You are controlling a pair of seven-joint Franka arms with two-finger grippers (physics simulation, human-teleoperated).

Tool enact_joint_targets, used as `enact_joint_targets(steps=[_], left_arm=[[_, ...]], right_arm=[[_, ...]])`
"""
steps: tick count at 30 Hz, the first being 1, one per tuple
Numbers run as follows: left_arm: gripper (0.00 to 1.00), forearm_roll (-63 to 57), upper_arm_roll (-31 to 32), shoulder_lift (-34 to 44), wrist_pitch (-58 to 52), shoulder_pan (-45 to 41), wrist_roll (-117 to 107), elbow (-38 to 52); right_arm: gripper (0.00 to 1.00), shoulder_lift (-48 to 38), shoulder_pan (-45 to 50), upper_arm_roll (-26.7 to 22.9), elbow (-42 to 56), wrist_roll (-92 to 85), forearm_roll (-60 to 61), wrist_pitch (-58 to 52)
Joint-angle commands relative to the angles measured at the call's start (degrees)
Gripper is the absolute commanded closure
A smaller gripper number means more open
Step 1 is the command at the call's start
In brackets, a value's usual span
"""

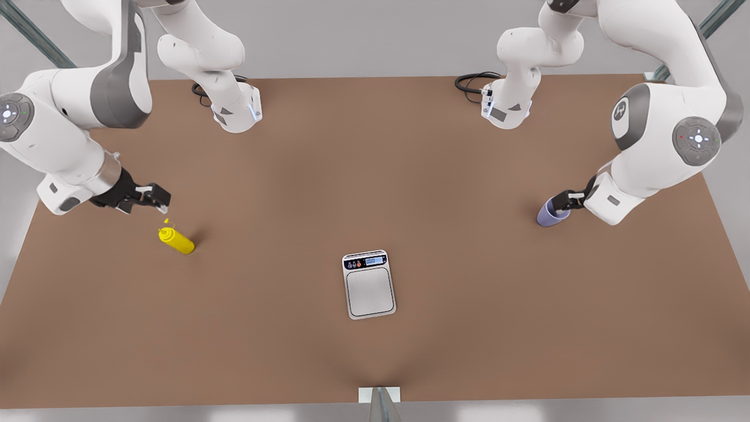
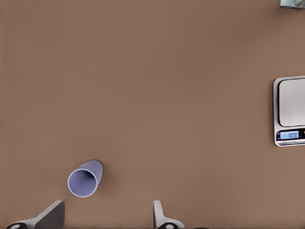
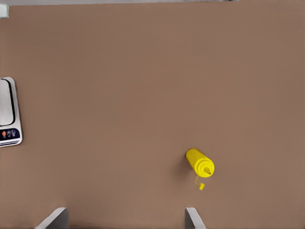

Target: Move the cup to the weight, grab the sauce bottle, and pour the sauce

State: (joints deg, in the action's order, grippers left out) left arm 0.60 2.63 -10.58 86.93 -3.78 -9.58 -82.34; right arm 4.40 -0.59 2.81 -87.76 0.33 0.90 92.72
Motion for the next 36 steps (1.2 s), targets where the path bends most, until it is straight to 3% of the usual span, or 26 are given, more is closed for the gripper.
enact_joint_targets(steps=[1, 2, 5, 8, 13, 20, 30, 31, 33, 34, 36], left_arm=[[0.0, -0.51, 0.0, 0.04, -0.09, 0.0, -0.09, -0.02], [0.0, -0.51, 0.0, 0.13, -0.09, 0.0, -0.09, -0.72], [0.0, -0.6, -5.53, 1.88, 0.61, 0.44, 2.63, -14.77], [0.0, -0.69, -10.98, 1.8, 10.36, 0.44, 11.86, -25.85], [0.0, -0.6, -12.57, 1.71, 27.06, 3.69, 19.07, -40.09], [0.0, -0.6, -13.45, 0.83, 35.33, 5.63, 24.34, -46.33], [0.0, 1.41, -13.36, -4.0, 42.8, 7.12, 25.66, -48.09], [0.15, 3.0, -13.27, -4.09, 43.15, 7.12, 25.66, -48.36], [0.61, 3.18, -13.01, -3.65, 44.47, 7.12, 25.66, -48.97], [0.77, 3.18, -12.92, -3.65, 44.38, 7.12, 25.66, -48.97], [0.79, 3.26, -12.65, -3.65, 44.47, 7.12, 25.66, -48.97]], right_arm=[[0.0, 0.0, -0.38, 0.0, -0.05, -0.76, -0.02, -0.09], [0.0, 0.0, -0.38, 0.0, 0.04, -2.35, -0.02, -0.09], [0.0, 0.0, -0.38, 0.0, 0.13, -2.44, -0.02, -0.61], [0.0, 0.17, -0.12, 0.09, 0.92, -5.43, -1.77, -0.88], [0.0, 0.17, -0.03, 0.26, 1.01, -5.34, -1.69, -0.79], [0.0, 0.35, -0.55, -0.18, 1.45, -5.34, -1.42, -0.88], [0.0, 0.44, -0.73, -0.18, 1.71, -5.07, -1.16, -1.67], [0.0, 0.44, -0.73, -0.18, 1.8, -5.07, -1.25, -1.85], [0.0, 0.44, -0.82, -0.18, 1.8, -5.16, -1.25, -1.85], [0.0, 0.44, -0.82, -0.18, 1.8, -5.16, -1.25, -1.85], [0.0, 0.44, -0.82, -0.18, 1.8, -5.16, -1.25, -1.85]])
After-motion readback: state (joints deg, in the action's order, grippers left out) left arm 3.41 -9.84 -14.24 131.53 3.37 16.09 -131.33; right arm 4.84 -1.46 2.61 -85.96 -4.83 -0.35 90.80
